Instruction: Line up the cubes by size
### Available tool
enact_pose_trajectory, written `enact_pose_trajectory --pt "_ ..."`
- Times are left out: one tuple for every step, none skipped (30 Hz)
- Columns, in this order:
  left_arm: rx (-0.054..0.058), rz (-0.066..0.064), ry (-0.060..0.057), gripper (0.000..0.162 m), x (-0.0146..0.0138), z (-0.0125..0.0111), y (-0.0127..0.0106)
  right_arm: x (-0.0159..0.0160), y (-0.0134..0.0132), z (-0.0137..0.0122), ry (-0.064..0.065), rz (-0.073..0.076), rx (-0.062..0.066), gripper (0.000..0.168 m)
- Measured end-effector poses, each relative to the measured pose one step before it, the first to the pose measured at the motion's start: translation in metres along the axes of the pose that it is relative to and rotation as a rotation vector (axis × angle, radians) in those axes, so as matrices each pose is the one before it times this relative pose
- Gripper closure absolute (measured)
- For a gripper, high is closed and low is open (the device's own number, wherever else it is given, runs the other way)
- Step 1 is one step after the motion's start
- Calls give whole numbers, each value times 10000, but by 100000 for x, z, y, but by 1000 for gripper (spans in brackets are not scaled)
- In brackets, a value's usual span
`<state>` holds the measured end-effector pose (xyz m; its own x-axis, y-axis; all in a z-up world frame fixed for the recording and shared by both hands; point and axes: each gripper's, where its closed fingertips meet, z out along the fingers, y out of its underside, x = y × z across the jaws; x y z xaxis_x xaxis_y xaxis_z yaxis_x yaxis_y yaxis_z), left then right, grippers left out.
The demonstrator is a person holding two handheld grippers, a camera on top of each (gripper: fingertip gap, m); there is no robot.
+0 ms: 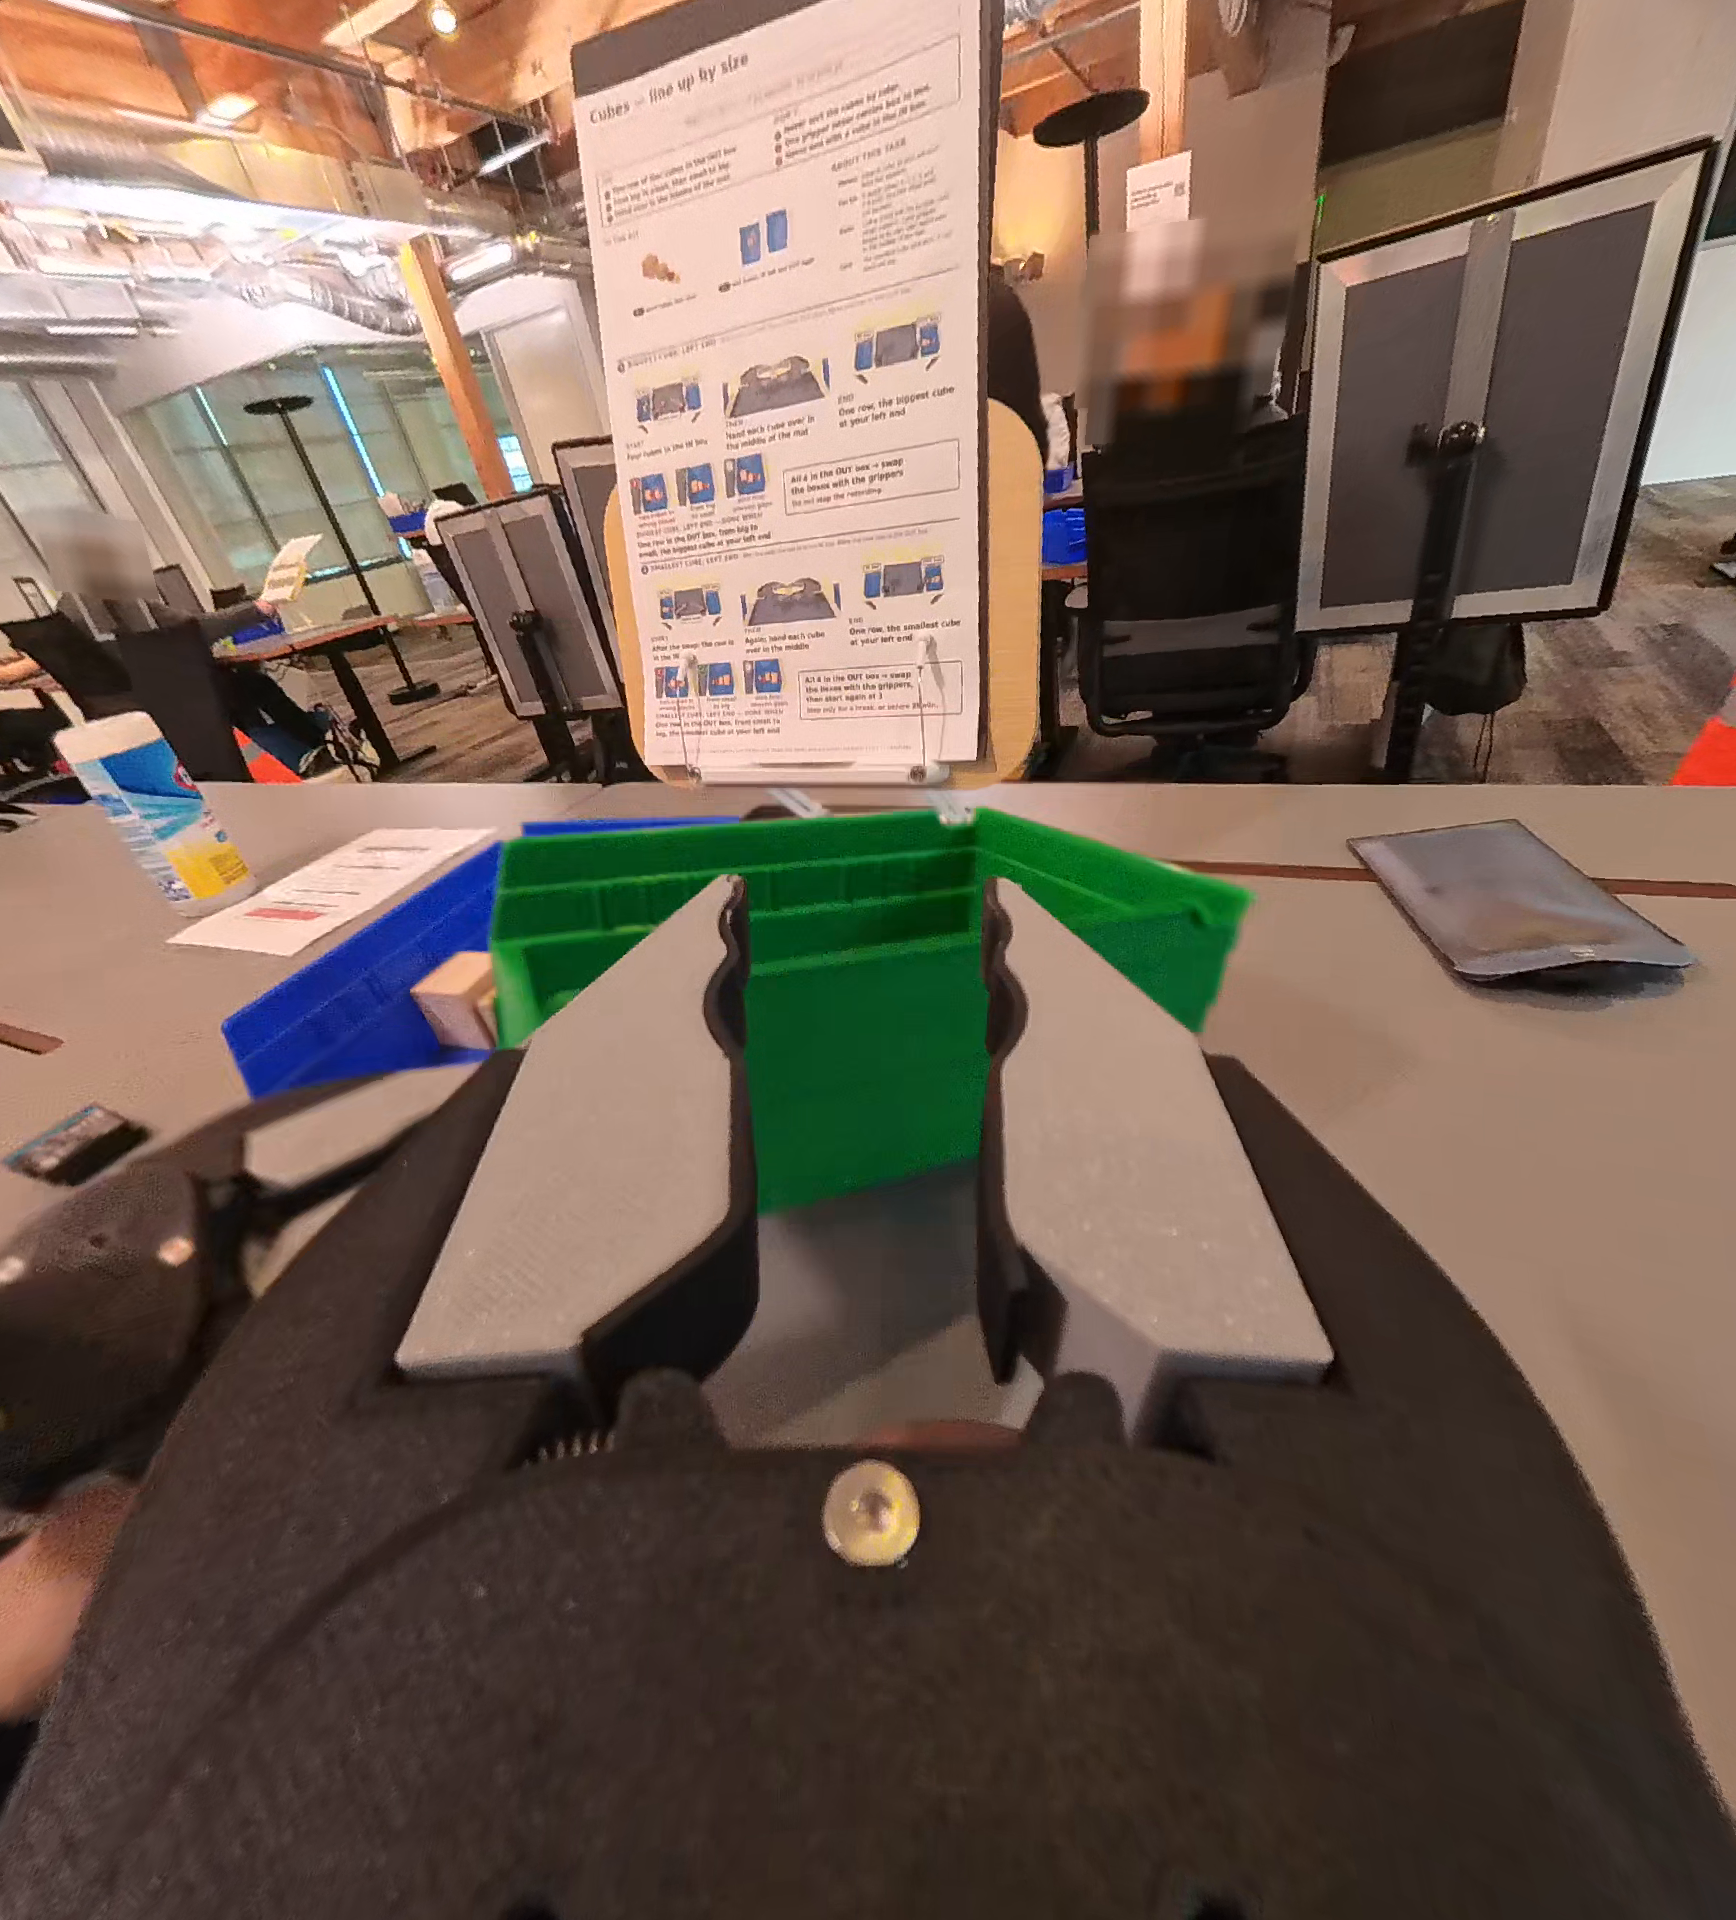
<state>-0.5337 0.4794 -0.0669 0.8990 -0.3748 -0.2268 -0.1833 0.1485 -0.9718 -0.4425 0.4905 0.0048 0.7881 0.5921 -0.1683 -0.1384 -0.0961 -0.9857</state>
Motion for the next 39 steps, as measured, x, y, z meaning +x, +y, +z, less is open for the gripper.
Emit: enact_pose_trajectory --pt "-143 12 191 160 1354 564 863 47 313 78 36 -87 -122 126" --pt "-132 -132 245 160 1321 522 784 47 405 134 39 -74 -125 126" --pt "-153 -12 371 160 1462 482 790 -41 495 197 -19 -15 -139 126" --pt "-123 138 97 161 1162 479 673 -135 566 234 -95 34 -171 126" --pt "-83 132 122 161 1173 411 562 -144 629 282 -112 57 -197 126" --pt "-78 166 17 160 1007 348 504 -145 622 306 -108 51 -181 126" --pt "-245 328 174 159 1163 349 709 -168 677 332 -119 23 -226 126" --pt "-445 307 361 157 1324 367 971 -173 771 352 -115 -1 -302 126" --pt "-532 200 464 154 1296 312 1054 -191 778 357 -109 -24 -315 125" --pt "-422 100 419 149 1001 134 875 -288 779 322 -132 -61 -327 125" --pt "-159 66 275 147 481 -249 421 -386 794 295 -173 -121 -344 124" --pt "196 11 268 151 187 -708 -133 -419 824 296 -150 -180 -343 124" --pt "310 -160 300 155 5 -947 -357 -279 775 284 -38 -220 -303 123" --pt "117 -263 291 157 -168 -1054 -217 -162 660 263 50 -225 -244 121" --pt "-39 -218 182 159 -430 -1186 -36 -181 529 195 54 -195 -201 120" --pt "-24 -77 50 158 -723 -1381 30 -283 458 138 -10 -131 -173 120" --pt "39 3 -128 158 -1114 -1581 64 -510 380 128 -145 -74 -145 120" --pt "85 20 -233 158 -1437 -1686 107 -797 375 155 -290 -49 -139 121" --pt "35 -22 -240 158 -1623 -1642 218 -1110 467 274 -436 -79 -187 121" --pt "-69 -89 -200 157 -1689 -1517 407 -1233 634 471 -461 -109 -275 121" --pt "-134 -99 -220 157 -1804 -1352 556 -1131 815 699 -337 -149 -370 121" --pt "-164 -24 -339 157 -2020 -1148 673 -900 983 890 -155 -250 -490 121" --pt "-222 78 -449 156 -2169 -882 834 -581 958 980 60 -330 -505 121" --pt "-292 99 -557 155 -2289 -637 978 -222 790 970 266 -342 -421 123" --pt "-275 74 -559 153 -2200 -466 949 17 750 856 342 -256 -383 125" --pt "-198 98 -456 154 -1956 -331 800 86 703 711 248 -106 -343 125" --pt "-143 118 -456 154 -1839 -221 723 193 625 514 144 64 -278 124" --pt "-140 132 -490 154 -1826 -125 728 269 530 331 10 122 -168 117" --pt "-110 151 -444 155 -1668 -6 716 458 516 175 -12 108 -124 113" --pt "-75 137 -396 156 -1538 141 723 773 484 28 96 70 -86 119" --pt "-204 153 -282 158 -1313 266 999 789 341 -217 68 -9 -35 125" --pt "-389 152 -195 159 -1163 375 1304 902 292 -389 157 -13 -13 131" --pt "-385 103 -185 159 -1098 383 1302 1079 621 -307 257 -7 -246 137" --pt "-261 59 -201 159 -1051 325 1122 1322 746 -223 413 -40 -292 138" --pt "-210 25 -232 158 -1033 262 992 1175 708 -118 290 -54 -230 128" --pt "-118 -47 -275 156 -1056 186 778 1257 652 -37 292 58 -187 119" --pt "49 -126 -281 153 -1039 95 498 1203 345 -64 206 54 -29 114" --pt "136 -220 -206 153 -930 18 308 1257 259 0 202 69 7 110" --pt "159 -352 -16 159 -596 -73 162 1402 248 88 240 134 -17 105"
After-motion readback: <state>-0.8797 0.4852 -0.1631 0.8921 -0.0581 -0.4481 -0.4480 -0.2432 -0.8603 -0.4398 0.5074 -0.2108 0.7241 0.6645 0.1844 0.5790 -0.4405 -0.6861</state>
